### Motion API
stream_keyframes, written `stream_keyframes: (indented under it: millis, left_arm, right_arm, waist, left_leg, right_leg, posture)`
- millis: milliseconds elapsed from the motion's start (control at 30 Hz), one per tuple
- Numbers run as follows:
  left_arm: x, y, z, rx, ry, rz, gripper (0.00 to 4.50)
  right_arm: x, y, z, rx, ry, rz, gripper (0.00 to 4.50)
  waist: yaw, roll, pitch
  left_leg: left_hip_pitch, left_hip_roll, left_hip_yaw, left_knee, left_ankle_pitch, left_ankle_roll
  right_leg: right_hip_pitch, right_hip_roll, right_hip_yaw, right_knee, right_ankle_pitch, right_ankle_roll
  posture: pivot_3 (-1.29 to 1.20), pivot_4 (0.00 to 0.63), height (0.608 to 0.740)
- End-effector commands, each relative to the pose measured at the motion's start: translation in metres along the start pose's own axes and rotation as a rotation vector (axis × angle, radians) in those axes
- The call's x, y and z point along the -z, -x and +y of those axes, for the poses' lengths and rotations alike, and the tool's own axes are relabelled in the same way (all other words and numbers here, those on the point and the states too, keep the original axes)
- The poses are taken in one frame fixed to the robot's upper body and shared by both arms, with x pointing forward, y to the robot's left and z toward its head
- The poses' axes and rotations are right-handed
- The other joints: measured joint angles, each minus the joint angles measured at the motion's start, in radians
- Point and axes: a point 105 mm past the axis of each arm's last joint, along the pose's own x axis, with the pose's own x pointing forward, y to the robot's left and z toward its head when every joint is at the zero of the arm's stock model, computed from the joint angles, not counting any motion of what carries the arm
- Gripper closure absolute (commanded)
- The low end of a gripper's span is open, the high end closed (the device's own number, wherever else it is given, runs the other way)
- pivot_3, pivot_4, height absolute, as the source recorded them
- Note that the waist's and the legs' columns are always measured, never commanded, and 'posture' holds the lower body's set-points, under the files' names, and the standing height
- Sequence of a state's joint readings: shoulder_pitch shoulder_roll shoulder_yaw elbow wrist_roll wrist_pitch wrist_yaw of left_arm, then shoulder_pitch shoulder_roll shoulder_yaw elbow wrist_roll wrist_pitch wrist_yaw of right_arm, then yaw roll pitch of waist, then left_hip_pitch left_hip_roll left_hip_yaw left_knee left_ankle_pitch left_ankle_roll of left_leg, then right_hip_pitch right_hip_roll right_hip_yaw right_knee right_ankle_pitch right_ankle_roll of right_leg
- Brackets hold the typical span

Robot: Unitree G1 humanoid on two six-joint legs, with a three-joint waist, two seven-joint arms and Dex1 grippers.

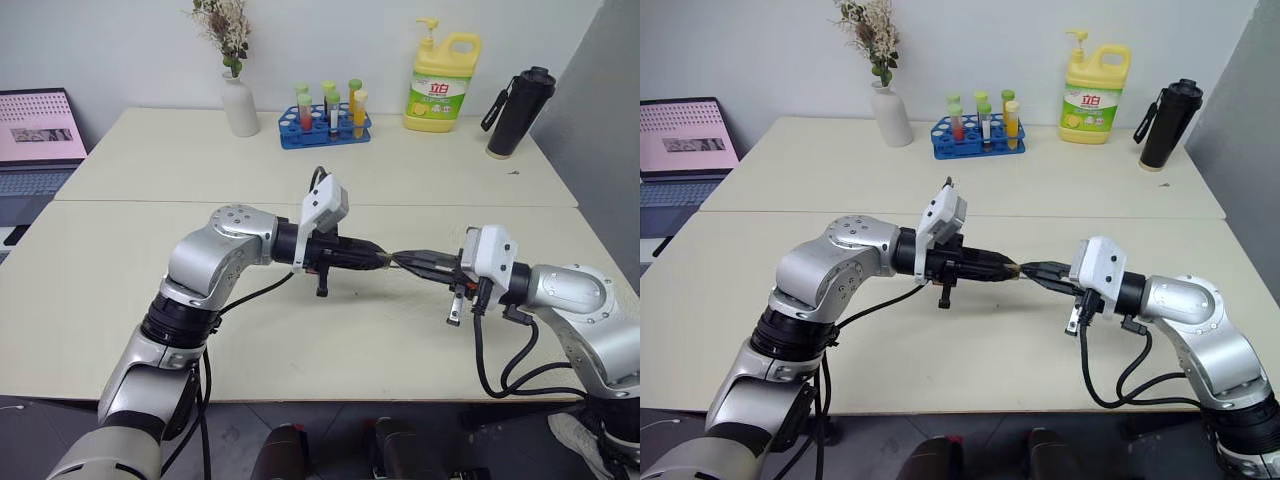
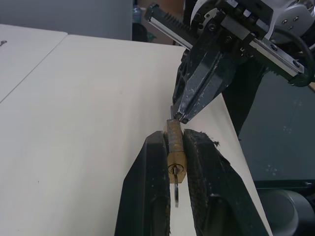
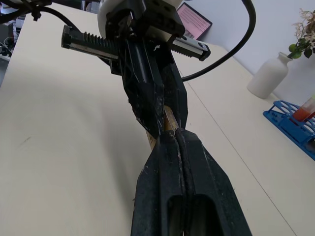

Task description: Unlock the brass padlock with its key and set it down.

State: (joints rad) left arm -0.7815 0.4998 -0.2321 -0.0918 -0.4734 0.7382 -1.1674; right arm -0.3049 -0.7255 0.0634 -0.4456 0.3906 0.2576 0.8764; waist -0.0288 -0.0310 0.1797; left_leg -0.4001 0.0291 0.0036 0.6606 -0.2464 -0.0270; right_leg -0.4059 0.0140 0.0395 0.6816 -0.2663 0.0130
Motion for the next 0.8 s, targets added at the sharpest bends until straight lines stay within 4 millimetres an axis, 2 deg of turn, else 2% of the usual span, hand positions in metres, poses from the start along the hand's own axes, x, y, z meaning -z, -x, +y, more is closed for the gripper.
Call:
stream_keyframes:
  millis: [33, 800]
  left_arm:
    - [-0.014, 0.0, -0.012, 0.047, -0.052, -0.032, 4.34]
    - [-0.01, 0.005, -0.024, 0.11, -0.035, -0.011, 4.34]
  right_arm:
    - [-0.005, -0.001, -0.002, -0.01, 0.044, -0.012, 4.5]
    - [0.01, 0.001, 0.013, -0.185, 0.038, 0.031, 4.5]
  waist:
    - [0.0, 0.0, 0.0]
    - [0.0, 0.0, 0.0]
  left_leg:
    - [0.0, 0.0, 0.0, 0.0, 0.0, 0.0]
    - [0.0, 0.0, 0.0, 0.0, 0.0, 0.0]
  right_leg:
    - [0.0, 0.0, 0.0, 0.0, 0.0, 0.0]
    - [0.0, 0.0, 0.0, 0.0, 0.0, 0.0]
  posture:
    - [0.0, 0.15, 0.74]
    - [0.0, 0.15, 0.74]
